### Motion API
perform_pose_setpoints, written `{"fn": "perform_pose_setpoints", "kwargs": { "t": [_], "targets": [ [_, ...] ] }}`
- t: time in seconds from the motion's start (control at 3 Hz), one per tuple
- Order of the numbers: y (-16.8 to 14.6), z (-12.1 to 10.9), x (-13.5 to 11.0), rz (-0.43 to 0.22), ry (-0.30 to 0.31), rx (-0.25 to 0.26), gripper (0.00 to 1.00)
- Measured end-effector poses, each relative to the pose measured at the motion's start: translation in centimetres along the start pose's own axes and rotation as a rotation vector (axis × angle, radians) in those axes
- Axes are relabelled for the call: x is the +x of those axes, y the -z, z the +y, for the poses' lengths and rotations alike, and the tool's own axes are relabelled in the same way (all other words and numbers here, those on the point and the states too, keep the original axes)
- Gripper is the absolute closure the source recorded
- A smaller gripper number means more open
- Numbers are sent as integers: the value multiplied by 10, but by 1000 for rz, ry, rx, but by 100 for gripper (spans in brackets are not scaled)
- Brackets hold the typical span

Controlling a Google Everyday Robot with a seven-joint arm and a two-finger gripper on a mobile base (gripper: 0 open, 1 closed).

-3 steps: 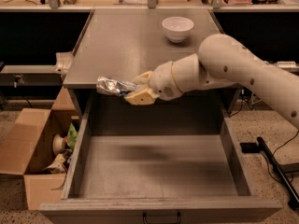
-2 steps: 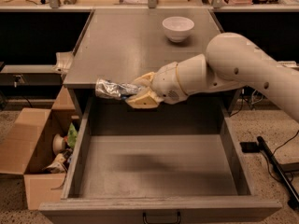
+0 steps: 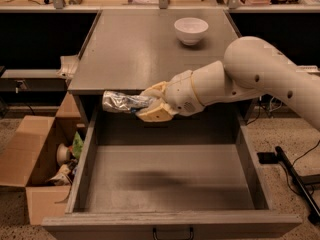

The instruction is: Place redbull can into top drawer

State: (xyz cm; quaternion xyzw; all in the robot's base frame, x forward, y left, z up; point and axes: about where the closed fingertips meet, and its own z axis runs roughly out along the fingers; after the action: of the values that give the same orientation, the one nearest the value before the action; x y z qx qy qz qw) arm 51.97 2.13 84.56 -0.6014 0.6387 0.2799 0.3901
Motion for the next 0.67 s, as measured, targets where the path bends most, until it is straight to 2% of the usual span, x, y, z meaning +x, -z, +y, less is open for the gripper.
{"fn": "perform_pose_setpoints", "kwargs": {
  "t": [0.33,0.67],
  "targets": [
    [-4,10,36,-15,-38,18,100],
    [1,10,69,-21,-76,51,100]
  ]
}}
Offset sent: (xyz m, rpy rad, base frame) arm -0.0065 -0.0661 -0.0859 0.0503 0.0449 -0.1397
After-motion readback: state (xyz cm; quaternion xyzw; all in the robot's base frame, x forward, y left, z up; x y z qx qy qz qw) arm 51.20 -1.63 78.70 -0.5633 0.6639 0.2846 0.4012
